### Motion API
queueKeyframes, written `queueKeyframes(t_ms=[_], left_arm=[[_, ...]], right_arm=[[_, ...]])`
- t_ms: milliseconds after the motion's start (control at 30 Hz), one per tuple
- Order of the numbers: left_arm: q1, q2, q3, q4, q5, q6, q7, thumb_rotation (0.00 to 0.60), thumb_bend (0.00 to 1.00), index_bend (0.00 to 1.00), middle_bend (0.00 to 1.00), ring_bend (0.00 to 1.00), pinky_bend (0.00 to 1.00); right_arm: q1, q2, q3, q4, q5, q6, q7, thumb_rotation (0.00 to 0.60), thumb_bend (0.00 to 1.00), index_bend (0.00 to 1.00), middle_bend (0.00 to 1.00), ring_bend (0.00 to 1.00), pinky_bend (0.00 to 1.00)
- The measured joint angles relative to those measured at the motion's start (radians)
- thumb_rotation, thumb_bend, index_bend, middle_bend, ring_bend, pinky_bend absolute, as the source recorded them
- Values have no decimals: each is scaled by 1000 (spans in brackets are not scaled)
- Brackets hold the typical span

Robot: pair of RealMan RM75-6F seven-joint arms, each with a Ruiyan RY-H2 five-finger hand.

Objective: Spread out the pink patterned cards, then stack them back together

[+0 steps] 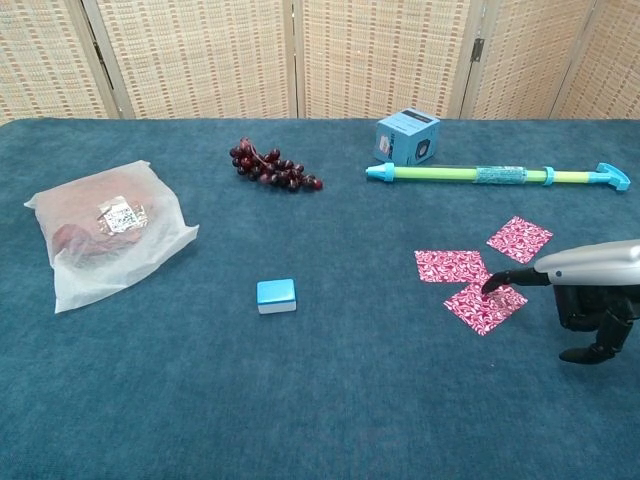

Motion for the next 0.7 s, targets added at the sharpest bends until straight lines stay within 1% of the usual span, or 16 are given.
queueKeyframes(t_ms=[200, 333, 467, 700], left_arm=[[0, 0, 1, 1, -1, -2, 0, 600, 184, 138, 43, 46, 151], [-2, -2, 0, 0, 2, -2, 0, 600, 184, 138, 43, 46, 151], [-2, -2, 1, -1, 4, -1, 0, 600, 185, 138, 43, 46, 151], [3, 2, 3, -2, 1, 2, -3, 600, 184, 138, 43, 46, 151]], right_arm=[[-10, 42, -20, -48, -16, 5, -5, 600, 385, 39, 976, 1000, 1000], [-18, 53, -18, -60, -23, 29, -7, 600, 385, 39, 976, 1000, 1000], [-21, 37, -10, -40, -23, 50, -23, 600, 385, 39, 976, 1000, 1000], [-6, -16, 3, 23, 18, 30, -36, 600, 385, 39, 972, 1000, 1000]])
